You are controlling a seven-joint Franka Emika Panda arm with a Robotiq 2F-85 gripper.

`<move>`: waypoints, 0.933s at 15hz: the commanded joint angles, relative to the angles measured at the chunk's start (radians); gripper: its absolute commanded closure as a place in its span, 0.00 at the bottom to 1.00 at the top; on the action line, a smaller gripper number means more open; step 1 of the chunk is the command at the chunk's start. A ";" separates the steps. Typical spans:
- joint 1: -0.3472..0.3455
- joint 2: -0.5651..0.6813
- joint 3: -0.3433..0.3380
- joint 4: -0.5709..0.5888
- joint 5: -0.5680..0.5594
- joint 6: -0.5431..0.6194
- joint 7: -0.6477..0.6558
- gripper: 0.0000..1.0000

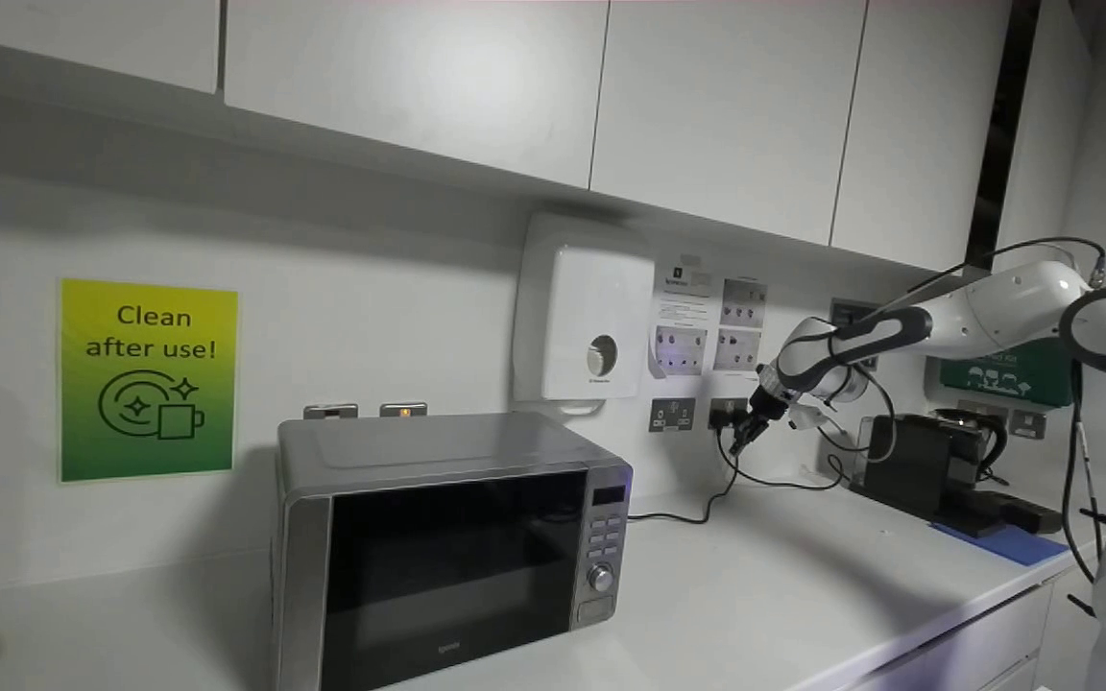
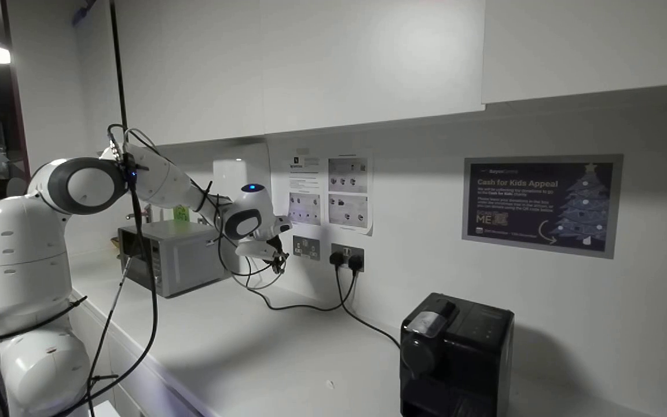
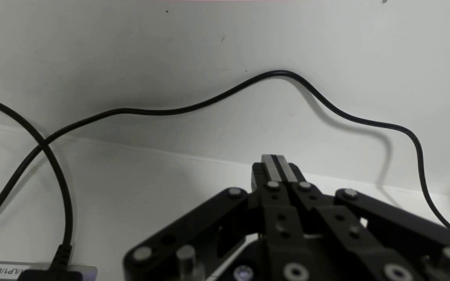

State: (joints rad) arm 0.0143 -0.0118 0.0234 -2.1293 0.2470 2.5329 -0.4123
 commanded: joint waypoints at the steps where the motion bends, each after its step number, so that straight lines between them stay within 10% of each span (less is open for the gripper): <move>1: 0.004 0.000 -0.003 0.001 -0.002 -0.001 0.003 0.99; 14: 0.011 0.042 0.014 0.024 0.038 0.104 -0.002 1.00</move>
State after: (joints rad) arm 0.0163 0.0040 0.0332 -2.1271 0.2592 2.5800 -0.4111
